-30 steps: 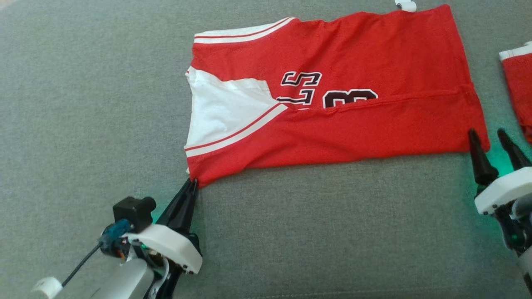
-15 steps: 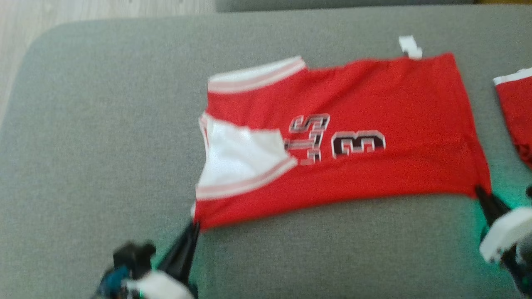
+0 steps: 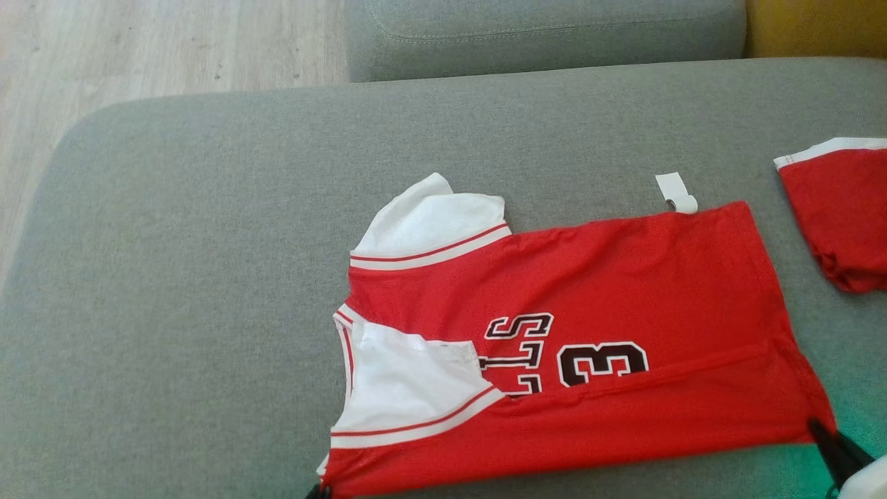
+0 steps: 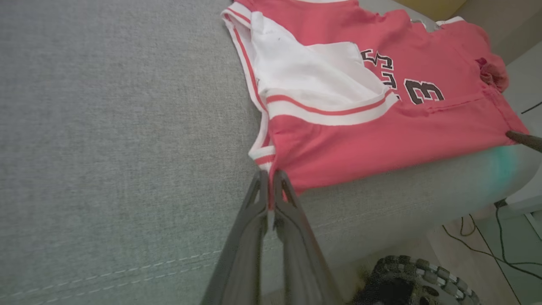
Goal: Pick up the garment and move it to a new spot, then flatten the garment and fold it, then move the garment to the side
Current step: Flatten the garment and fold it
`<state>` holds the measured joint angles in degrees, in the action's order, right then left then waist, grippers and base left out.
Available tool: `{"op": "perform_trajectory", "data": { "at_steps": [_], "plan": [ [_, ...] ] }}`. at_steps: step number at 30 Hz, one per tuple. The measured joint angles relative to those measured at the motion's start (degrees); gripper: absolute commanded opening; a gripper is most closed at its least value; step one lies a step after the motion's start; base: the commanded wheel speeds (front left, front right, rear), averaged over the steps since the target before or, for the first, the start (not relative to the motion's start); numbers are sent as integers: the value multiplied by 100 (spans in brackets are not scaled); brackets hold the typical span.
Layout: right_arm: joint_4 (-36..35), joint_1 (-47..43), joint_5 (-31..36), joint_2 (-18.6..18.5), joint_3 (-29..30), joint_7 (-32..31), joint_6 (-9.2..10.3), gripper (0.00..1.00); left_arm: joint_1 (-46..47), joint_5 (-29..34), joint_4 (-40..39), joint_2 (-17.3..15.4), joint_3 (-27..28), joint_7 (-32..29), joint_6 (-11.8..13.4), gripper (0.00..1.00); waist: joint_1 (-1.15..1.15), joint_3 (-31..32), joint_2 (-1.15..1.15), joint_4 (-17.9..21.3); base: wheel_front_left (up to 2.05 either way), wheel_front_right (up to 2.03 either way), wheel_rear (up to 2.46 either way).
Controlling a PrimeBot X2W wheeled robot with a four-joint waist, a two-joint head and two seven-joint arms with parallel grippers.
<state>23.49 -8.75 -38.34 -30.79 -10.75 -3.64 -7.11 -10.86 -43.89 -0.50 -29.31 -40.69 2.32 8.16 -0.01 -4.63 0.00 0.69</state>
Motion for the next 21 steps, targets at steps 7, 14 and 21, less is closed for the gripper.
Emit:
{"op": "perform_trajectory", "data": {
  "at_steps": [7,14,21],
  "plan": [
    [-573,-9,427,229,698,-42,0,100,513,293,-252,-275,30,-339,141,100,1,-151,0,-12,0,0,0],
    [-1215,211,733,330,1013,-208,0,100,3014,762,-805,-635,127,-1462,-536,100,2,-611,0,-12,0,0,0],
    [-1561,913,900,381,901,-359,0,100,5239,494,34,-280,-97,-2825,-1367,100,3,-1174,0,116,0,0,0]
  ]
}}
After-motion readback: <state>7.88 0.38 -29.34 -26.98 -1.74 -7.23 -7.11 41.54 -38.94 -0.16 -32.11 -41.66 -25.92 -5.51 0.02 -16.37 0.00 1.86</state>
